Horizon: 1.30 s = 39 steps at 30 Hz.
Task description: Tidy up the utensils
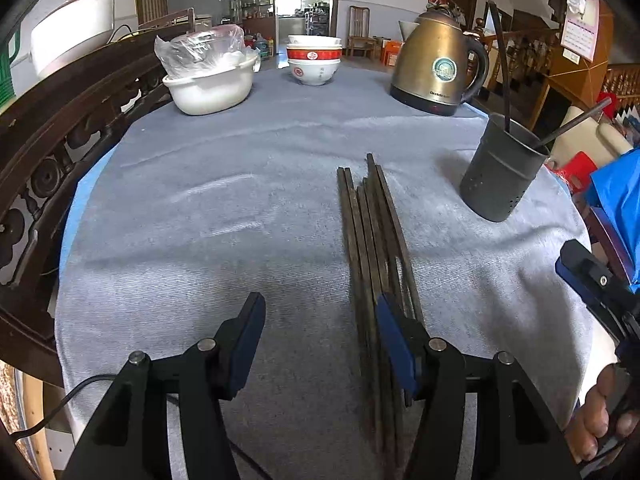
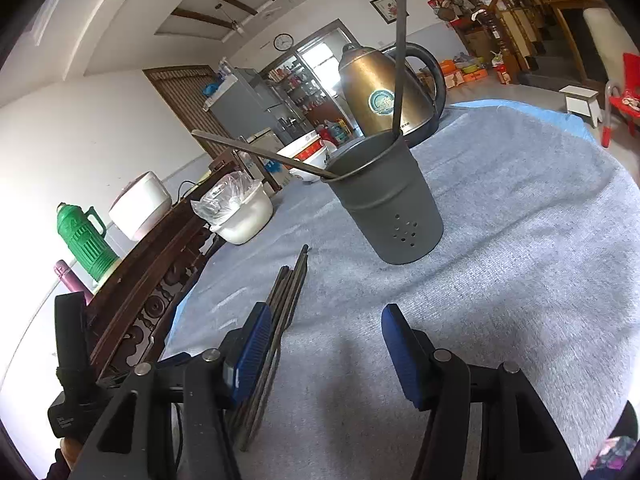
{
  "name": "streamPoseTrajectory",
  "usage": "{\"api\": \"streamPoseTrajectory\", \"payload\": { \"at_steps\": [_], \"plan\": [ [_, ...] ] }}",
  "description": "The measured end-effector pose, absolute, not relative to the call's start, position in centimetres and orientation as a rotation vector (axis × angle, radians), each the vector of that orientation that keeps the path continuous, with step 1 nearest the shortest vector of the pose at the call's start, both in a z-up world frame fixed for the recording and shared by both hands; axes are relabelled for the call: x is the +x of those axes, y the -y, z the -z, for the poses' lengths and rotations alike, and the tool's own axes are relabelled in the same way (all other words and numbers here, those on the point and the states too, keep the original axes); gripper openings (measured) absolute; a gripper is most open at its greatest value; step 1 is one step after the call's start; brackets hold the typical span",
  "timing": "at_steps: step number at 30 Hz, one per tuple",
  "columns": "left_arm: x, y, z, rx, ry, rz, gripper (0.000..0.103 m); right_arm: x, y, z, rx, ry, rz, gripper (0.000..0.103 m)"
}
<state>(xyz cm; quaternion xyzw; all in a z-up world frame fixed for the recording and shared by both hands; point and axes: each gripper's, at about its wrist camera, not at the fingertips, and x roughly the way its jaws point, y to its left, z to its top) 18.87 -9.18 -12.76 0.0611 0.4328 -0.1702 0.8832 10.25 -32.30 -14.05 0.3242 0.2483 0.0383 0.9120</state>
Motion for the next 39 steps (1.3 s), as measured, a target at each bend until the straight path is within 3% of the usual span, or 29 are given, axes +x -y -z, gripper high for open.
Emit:
{"api": "streamPoseTrajectory", "payload": {
  "at_steps": [17,22,30,39],
  "plan": [
    [21.3,11.1,14.8,0.170,-0.932,0.349,0.061,11.9,33.9,15.3,0.702,-0.509,-0.085,0.061],
    [22.1,9.7,15.2,0.142,-0.953,0.313,0.067,12.0,33.9,15.4,0.699,-0.517,-0.068,0.061],
    [22.5,7.2,14.3,0.071,-0.975,0.253,0.067,12.1,33.5,15.3,0.678,-0.523,-0.057,0.061],
    [21.7,11.8,13.7,0.148,-0.936,0.368,0.067,12.1,33.4,15.3,0.669,-0.532,-0.051,0.061]
  ]
}}
